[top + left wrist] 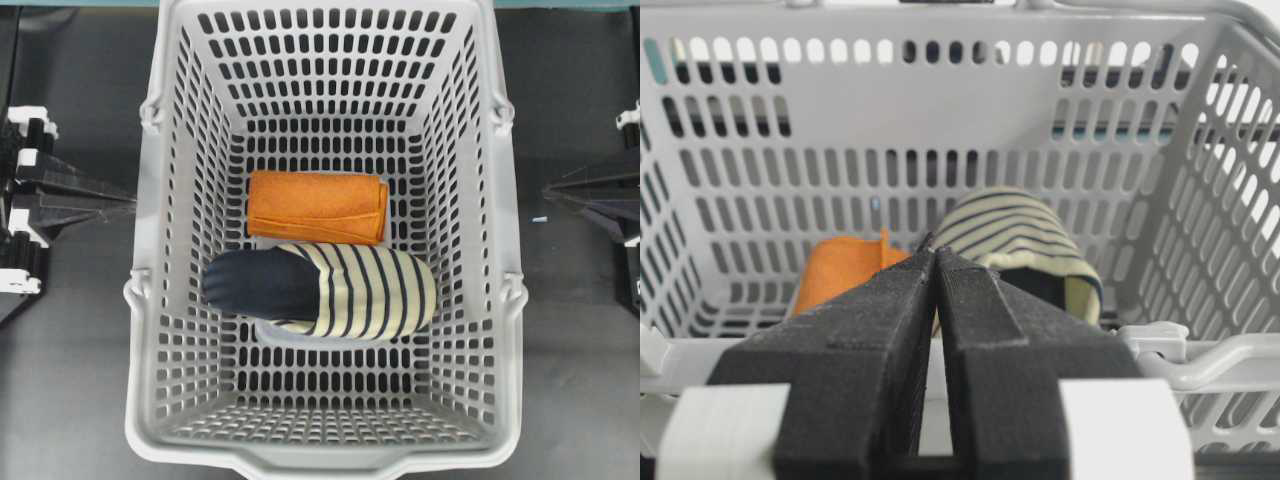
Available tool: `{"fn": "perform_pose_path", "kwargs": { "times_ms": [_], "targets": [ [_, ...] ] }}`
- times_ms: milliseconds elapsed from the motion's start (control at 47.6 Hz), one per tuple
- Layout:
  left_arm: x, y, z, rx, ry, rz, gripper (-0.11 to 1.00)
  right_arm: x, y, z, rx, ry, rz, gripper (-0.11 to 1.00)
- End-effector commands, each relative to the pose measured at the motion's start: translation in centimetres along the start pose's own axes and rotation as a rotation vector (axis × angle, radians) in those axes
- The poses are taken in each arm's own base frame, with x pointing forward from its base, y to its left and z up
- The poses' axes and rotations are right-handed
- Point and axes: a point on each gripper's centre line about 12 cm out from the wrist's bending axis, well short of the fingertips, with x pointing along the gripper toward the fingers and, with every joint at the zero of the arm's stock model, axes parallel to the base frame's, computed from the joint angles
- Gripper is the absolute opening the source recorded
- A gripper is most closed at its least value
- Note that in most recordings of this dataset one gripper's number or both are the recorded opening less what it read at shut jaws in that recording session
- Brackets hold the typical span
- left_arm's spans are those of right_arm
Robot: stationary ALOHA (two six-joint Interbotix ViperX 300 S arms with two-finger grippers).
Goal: Pick up the slipper from the shopping basket with the left arm.
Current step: 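Move the left gripper over the basket toward the striped slipper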
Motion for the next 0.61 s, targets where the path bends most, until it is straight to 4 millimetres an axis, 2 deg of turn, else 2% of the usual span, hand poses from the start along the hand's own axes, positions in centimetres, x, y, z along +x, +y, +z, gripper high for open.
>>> {"fn": "perform_pose_path", "kwargs": {
  "times_ms": [0,63,147,336,588],
  "targets": [
    [0.7,-0.3,2.2,0.017,-0.008,-0.018,0.06,0.3,0.1,0.2,0.008,-0.001,0.004,0.00],
    [1.3,-0.3,3.2,0.000,0.051,-0.017,0.03,0.2,0.1,0.1,0.019,0.005,0.006,0.06],
    [2.1,-0.4,4.2,-0.014,0.150,-0.018,0.00,0.2,0.3,-0.1,0.041,0.034,0.015,0.00],
    [4.6,-1.1,6.5,-0.015,0.337,-0.036,0.00,-0.1,0.6,-0.4,0.064,0.072,0.025,0.00],
    [10.3,-2.2,6.9,0.004,0.569,-0.055,0.00,-0.6,0.5,0.1,0.058,0.059,0.026,0.00]
  ]
}}
